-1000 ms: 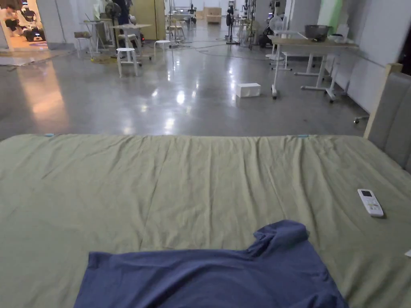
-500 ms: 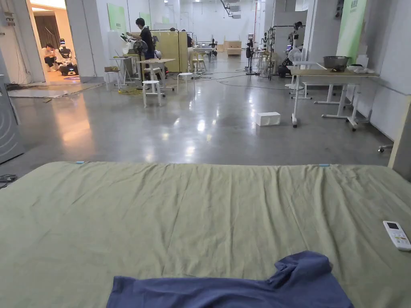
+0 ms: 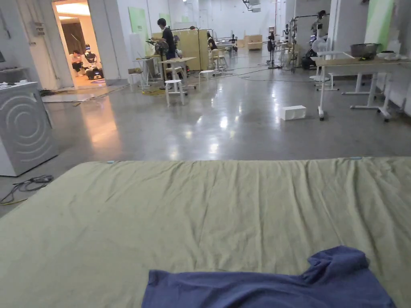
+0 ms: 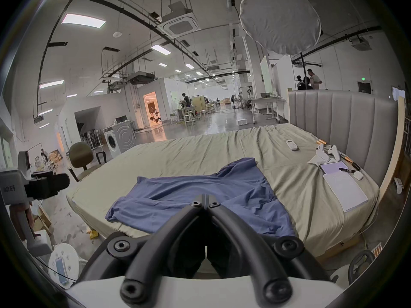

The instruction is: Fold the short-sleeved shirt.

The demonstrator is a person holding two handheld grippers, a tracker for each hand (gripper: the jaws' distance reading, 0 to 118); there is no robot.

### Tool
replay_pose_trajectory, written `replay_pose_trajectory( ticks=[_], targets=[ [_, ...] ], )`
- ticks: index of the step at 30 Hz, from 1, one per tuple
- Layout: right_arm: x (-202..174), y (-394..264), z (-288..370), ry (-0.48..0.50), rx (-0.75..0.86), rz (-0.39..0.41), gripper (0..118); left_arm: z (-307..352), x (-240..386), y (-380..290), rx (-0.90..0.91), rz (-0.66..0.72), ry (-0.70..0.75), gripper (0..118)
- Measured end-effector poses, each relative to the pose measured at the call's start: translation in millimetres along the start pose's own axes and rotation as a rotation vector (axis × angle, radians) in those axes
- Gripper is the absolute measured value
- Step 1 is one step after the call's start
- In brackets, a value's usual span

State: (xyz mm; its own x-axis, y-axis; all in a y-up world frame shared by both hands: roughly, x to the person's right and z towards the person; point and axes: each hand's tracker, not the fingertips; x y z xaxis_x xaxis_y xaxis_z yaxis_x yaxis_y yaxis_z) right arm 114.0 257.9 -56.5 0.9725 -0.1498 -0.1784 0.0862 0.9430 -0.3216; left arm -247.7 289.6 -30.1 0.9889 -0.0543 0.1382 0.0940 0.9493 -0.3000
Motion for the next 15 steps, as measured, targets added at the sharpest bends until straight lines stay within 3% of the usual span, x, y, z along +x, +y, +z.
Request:
replay_pose_trajectory(
  ticks=[9, 15],
  targets=[
    [-6.5, -2.0, -14.1, 0.035, -0.036, -0.004, 0, -20.0, -18.4, 5.2, -0.021, 0.033, 0.015, 0],
    [4.4, -15.4, -33.0, 0.033, -0.1, -0.001, 0, -100.0, -77.6, 28.4, -0.055, 0.095, -0.015, 0]
  ],
)
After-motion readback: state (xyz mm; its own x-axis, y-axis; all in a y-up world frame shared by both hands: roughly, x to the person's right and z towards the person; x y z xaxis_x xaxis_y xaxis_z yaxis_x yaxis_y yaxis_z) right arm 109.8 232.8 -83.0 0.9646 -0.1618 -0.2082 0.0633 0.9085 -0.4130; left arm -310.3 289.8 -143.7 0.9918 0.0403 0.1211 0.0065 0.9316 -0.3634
